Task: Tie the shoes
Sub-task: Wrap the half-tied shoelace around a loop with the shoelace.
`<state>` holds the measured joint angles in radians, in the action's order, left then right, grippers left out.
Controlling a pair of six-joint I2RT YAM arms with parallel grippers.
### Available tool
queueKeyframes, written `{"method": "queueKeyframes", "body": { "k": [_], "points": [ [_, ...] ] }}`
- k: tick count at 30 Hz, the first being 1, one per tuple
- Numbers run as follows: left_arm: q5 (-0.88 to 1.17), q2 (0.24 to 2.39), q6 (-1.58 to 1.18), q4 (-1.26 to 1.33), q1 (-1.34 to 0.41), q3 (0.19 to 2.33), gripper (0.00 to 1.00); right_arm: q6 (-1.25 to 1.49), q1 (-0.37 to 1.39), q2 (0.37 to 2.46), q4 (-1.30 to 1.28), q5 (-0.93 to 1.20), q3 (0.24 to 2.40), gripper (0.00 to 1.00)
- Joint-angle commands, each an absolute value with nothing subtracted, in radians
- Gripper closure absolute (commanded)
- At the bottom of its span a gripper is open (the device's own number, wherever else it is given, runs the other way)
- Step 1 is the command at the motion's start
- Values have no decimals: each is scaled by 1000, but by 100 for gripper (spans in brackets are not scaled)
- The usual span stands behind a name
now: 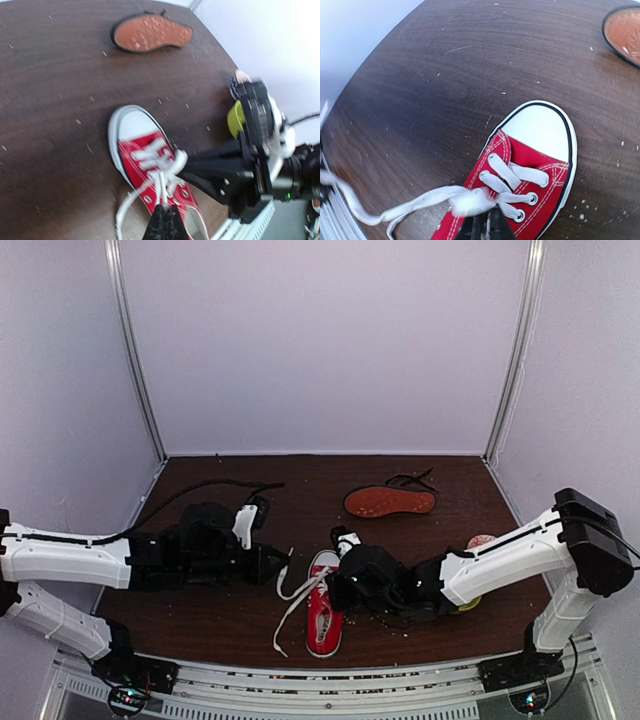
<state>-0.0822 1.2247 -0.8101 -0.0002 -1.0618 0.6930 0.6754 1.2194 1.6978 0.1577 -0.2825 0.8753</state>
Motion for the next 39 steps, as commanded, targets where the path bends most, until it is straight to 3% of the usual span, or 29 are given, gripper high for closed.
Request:
{"method": "queueKeyframes", "body": {
  "k": [1,9,13,17,21,24,32,39],
  "points": [
    [-54,1241,-918,-42,-1135,698,100,644,1205,1664,164,-245,878,83],
    [-82,1301,-996,-49,-1228,761,100,551,1203,1434,240,-91,674,36],
    [-71,1355,-1003,-49,-1255,806,100,567,1202,1295,275,-46,555,25],
    [-61,1408,-977,-46,-1282,854,100,658,1202,1209,342,1,491,25],
    [-53,1420,-956,-26,-1289,863,100,736,1203,1223,464,40,476,34],
    [-42,1419,-913,4,-1300,856,100,805,1201,1281,414,39,543,40],
    [-31,1420,-850,47,-1314,825,100,954,1200,1387,393,115,652,40],
    [-58,1419,-837,48,-1321,831,100,1005,1200,1442,374,133,672,57]
  ]
}}
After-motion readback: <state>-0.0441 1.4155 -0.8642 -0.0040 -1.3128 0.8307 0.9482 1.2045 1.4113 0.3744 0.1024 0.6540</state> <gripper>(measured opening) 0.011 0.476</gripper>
